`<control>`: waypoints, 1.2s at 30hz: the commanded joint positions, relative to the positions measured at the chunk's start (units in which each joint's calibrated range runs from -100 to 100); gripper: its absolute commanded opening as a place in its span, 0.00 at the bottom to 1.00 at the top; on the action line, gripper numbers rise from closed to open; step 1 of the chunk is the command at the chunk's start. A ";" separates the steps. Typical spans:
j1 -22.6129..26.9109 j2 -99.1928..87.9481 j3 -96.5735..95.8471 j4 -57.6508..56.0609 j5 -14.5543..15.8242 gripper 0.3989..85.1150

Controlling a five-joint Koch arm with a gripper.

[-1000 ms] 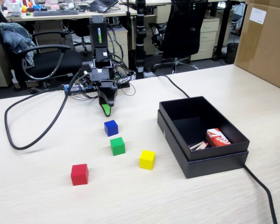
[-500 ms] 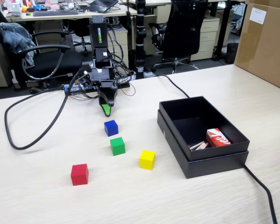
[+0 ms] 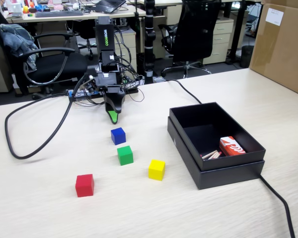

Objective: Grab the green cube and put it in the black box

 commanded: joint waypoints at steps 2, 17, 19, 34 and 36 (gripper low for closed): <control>-0.10 -0.13 -2.52 -2.31 -0.24 0.58; -0.39 0.33 11.45 -18.12 0.73 0.57; -0.39 0.90 15.89 -20.36 0.78 0.56; 1.22 39.34 70.28 -40.40 3.13 0.55; 1.03 47.15 75.54 -41.44 3.13 0.55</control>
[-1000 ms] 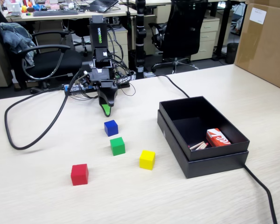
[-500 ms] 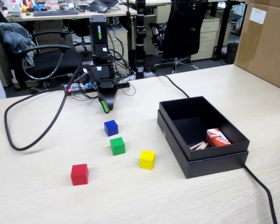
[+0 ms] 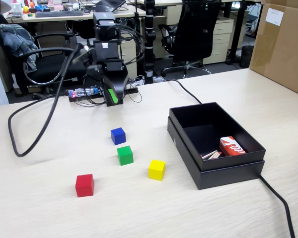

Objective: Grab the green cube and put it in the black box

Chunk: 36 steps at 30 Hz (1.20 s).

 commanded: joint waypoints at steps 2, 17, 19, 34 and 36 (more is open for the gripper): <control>-0.68 14.63 13.26 -1.95 0.15 0.55; -1.51 45.61 26.58 -1.95 -0.44 0.56; -1.47 48.71 27.67 -1.95 -0.44 0.56; -1.32 62.83 33.84 -1.34 -0.49 0.51; -1.22 63.97 33.84 -1.26 -0.49 0.49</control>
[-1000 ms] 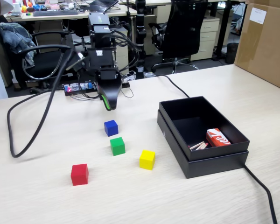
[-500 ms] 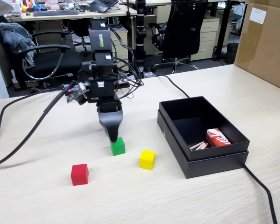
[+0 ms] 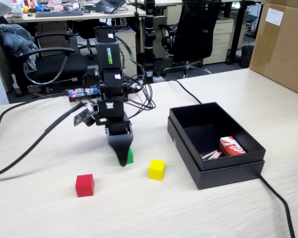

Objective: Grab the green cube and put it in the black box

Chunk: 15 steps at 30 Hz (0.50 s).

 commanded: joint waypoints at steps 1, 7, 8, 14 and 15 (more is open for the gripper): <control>0.15 0.25 3.90 0.28 -0.20 0.49; 0.49 0.83 3.71 0.37 0.00 0.31; 0.49 0.83 3.71 0.37 0.10 0.28; 0.39 1.06 3.80 0.37 0.20 0.01; 0.39 0.60 3.44 0.37 0.20 0.01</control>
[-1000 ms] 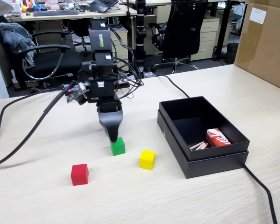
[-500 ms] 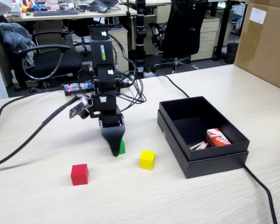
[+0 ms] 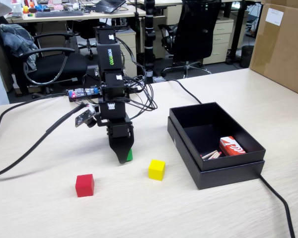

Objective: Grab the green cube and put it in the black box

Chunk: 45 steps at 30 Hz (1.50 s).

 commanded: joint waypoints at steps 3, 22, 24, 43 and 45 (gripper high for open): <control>0.39 -6.99 1.44 -1.18 0.24 0.01; 19.54 -18.12 21.84 -6.89 11.14 0.01; 20.22 -9.63 25.38 -6.89 11.62 0.01; 19.93 11.83 22.20 -6.89 12.41 0.28; 20.02 11.37 20.75 -6.89 12.45 0.31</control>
